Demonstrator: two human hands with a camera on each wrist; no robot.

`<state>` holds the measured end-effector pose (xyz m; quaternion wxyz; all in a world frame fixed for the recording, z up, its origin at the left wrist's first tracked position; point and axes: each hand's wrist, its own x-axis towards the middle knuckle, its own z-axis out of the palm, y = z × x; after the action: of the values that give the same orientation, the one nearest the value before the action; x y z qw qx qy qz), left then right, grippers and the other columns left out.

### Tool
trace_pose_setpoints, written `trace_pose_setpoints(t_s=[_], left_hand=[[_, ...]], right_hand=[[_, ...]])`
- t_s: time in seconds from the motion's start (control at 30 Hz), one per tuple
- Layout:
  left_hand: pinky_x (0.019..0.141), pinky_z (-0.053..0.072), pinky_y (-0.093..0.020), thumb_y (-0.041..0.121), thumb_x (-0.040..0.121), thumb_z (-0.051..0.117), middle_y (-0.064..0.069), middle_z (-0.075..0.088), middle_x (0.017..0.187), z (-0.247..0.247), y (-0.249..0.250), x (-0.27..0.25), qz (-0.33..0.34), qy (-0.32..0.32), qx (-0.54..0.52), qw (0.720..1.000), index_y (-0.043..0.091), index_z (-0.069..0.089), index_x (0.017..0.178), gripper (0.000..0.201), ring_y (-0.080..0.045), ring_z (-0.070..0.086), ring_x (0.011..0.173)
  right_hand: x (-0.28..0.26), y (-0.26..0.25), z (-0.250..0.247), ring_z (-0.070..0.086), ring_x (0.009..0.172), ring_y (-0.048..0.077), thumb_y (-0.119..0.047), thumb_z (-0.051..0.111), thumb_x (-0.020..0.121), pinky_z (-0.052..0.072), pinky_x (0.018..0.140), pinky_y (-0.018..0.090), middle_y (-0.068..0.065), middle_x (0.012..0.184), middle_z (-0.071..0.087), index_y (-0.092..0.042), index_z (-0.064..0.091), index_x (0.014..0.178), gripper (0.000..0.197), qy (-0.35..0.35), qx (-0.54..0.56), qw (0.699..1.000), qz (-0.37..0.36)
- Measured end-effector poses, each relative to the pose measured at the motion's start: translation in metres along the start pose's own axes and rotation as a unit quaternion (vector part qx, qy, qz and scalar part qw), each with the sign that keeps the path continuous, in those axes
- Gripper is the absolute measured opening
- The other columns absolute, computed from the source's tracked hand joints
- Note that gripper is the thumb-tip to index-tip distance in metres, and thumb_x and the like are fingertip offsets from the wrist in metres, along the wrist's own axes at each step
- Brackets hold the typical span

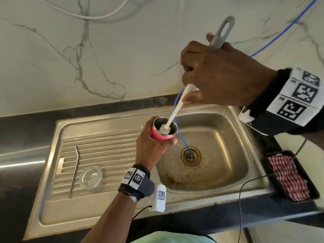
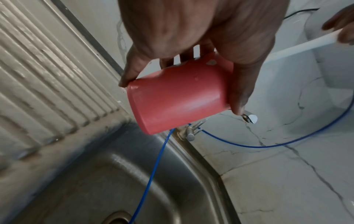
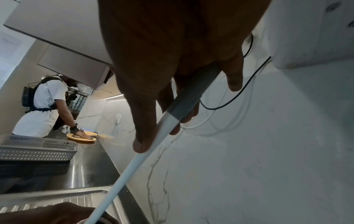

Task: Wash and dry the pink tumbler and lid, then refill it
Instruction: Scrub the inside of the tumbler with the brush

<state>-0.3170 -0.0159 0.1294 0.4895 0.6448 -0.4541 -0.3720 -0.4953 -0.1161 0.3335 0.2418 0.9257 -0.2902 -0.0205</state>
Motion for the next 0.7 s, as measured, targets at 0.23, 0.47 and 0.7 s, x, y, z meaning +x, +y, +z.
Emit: trace_pose_setpoints(t_s=[0.23,0.47,0.7], left_hand=[[0.099,0.059,-0.042,0.017,0.059,0.103,0.016,0.075,0.119,0.005,0.012,0.006,0.020,-0.010,-0.016,1.000,0.037,0.066,0.127,0.080,-0.007,0.071,0.112],[0.098,0.059,-0.040,0.019,0.059,0.102,0.018,0.075,0.117,0.000,0.005,0.003,0.013,-0.018,0.006,1.000,0.041,0.065,0.126,0.079,-0.005,0.070,0.110],[0.093,0.058,-0.026,0.017,0.060,0.102,0.019,0.075,0.117,0.002,0.012,0.004,0.030,-0.037,0.012,0.999,0.039,0.064,0.129,0.081,-0.003,0.070,0.110]], right_hand=[[0.009,-0.032,0.021,0.051,0.114,0.032,-0.039,0.067,0.091,0.049,0.093,0.066,0.008,0.096,0.053,-0.014,0.065,0.079,0.028,-0.018,-0.027,0.999,-0.017],[0.009,-0.006,-0.005,0.050,0.119,0.033,-0.052,0.067,0.084,0.043,0.102,0.071,0.009,0.099,0.056,-0.012,0.072,0.088,0.041,0.012,0.018,1.000,0.014],[0.013,-0.013,0.011,0.052,0.118,0.032,-0.046,0.072,0.085,0.046,0.100,0.066,0.009,0.100,0.057,-0.015,0.071,0.085,0.031,0.000,0.000,1.000,0.006]])
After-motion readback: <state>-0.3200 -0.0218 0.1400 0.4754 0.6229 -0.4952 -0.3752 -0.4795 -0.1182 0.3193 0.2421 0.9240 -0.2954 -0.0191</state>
